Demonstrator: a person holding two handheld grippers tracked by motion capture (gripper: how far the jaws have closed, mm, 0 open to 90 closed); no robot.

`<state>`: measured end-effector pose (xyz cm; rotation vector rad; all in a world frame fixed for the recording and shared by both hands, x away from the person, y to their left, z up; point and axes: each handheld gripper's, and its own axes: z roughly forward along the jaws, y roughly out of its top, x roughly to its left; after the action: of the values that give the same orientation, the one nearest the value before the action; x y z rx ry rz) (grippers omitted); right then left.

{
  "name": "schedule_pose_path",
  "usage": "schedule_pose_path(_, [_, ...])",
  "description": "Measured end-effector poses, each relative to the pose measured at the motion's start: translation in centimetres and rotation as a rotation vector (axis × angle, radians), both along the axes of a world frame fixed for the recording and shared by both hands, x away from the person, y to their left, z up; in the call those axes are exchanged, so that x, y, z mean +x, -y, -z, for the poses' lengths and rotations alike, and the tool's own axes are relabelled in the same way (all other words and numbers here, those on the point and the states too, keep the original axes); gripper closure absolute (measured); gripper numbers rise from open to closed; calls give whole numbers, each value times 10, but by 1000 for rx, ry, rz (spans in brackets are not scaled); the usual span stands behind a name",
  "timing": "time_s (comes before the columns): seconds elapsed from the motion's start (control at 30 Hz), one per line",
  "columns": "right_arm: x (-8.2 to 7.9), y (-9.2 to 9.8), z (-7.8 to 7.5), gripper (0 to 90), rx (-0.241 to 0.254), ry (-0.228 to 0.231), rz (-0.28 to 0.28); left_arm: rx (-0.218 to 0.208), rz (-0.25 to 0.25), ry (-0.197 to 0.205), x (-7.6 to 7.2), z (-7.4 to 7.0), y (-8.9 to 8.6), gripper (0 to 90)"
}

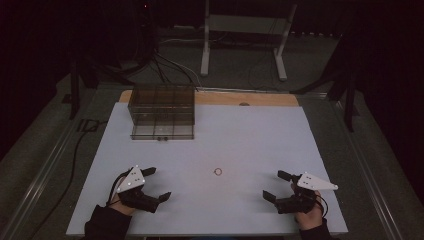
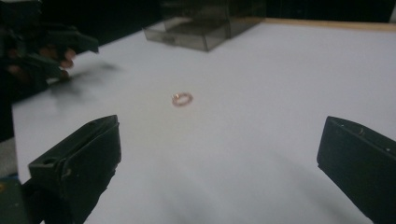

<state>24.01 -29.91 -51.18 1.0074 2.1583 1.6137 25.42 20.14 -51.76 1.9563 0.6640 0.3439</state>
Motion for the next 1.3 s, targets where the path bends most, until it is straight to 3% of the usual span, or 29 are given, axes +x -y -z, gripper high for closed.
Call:
schedule_pose_path(0.17, [-1,-1,1,0,-24,-7,-16,-19,10,14,-2,-3,0,6])
schedule_pose_path(0.4, [0,-4,2,0,-53,-16,-34,-45,26,-14,-3,-3,0,5])
schedule_pose_path(0.6, [-1,-8,2,0,-88,-23,-53,-51,38,-2,-4,-5,-1,5])
schedule_pose_path(1.03, [-3,-25,-13,0,-75,-1,-107,-58,46,0,-5,-5,-2,6])
schedule_pose_path(1.3, [-2,-26,-24,0,-52,14,-109,-62,51,0,-5,-5,-1,6])
